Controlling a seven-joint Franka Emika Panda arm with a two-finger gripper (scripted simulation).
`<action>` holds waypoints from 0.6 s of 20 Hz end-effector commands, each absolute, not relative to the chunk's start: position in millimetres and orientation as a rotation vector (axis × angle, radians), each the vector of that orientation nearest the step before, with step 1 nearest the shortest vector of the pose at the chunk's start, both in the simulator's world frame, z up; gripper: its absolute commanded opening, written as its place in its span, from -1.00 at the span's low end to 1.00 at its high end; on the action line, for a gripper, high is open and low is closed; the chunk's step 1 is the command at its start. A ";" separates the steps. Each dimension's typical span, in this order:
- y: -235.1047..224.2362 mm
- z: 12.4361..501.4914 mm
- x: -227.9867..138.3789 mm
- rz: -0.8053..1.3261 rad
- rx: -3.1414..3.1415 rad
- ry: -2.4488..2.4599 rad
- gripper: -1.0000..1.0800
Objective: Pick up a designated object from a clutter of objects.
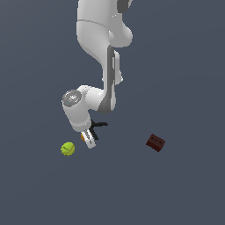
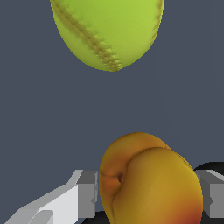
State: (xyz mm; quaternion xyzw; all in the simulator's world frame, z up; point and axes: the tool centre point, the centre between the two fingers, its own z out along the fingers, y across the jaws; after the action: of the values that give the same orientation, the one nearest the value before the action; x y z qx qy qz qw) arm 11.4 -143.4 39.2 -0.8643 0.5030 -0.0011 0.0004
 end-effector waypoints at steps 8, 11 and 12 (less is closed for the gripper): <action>-142.4 41.9 12.3 -0.004 -2.714 1.580 -1.00; -139.5 49.9 15.0 -0.004 -2.714 1.580 -1.00; -138.1 53.7 16.3 -0.004 -2.714 1.580 -1.00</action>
State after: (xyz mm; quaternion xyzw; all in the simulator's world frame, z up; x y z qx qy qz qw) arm 13.8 -140.0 48.0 -0.8641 0.5033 -0.0001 0.0000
